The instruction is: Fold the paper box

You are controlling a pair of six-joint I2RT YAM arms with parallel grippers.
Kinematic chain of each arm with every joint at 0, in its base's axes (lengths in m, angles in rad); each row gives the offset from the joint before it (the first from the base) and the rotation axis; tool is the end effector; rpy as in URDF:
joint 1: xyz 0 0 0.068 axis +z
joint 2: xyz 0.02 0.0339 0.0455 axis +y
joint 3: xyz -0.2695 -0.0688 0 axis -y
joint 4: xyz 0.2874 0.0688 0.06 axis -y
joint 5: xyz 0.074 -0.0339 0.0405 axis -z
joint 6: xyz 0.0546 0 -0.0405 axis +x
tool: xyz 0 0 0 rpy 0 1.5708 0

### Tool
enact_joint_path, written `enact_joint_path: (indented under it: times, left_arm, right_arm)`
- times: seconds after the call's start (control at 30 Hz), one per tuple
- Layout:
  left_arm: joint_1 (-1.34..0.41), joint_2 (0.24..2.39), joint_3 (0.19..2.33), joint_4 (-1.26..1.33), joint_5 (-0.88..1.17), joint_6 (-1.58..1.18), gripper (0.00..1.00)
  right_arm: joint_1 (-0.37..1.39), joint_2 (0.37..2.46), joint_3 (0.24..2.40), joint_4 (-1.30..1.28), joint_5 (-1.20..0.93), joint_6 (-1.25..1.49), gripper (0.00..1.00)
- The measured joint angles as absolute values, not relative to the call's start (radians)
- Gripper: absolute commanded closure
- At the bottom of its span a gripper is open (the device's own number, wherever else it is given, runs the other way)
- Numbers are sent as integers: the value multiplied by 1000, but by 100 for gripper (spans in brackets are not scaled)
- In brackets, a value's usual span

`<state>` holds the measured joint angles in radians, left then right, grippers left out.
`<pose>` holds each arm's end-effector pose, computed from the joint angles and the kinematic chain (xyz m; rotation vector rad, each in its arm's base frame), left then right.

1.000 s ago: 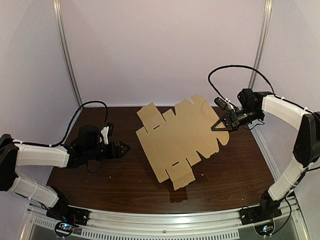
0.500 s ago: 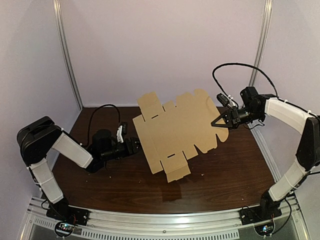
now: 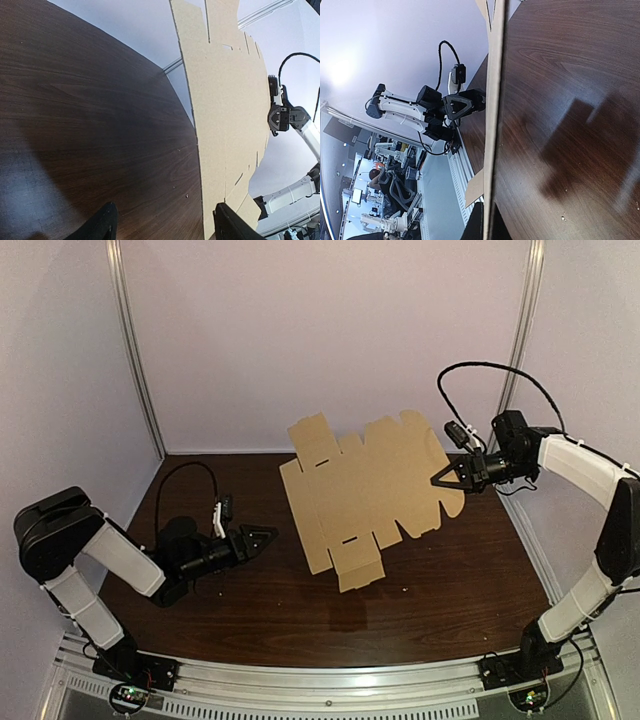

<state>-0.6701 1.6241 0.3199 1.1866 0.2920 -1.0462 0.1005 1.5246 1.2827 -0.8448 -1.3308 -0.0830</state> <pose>0.2202 -0.1945 0.1064 -0.1123 1.9309 -1.4741 0.3344 0.0870 0.2951 -0.6130 2.1070 1.6952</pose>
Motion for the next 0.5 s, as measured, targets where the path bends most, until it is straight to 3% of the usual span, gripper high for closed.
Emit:
enact_joint_path:
  times: [0.23,0.4,0.5]
  left_arm:
    - [-698,1683,411,1203,316,-1045,34]
    - [-725,1741,547,1216,342,-1045,49]
    - [-726,1775,589,1222,352,-1051,63]
  right_arm:
    - [101,1525,1283,-846,-1331,-83,100]
    - [101,1525,1281,-846,-1331,-82,100]
    - [97,1522,1275,-840,-1331,-80,100]
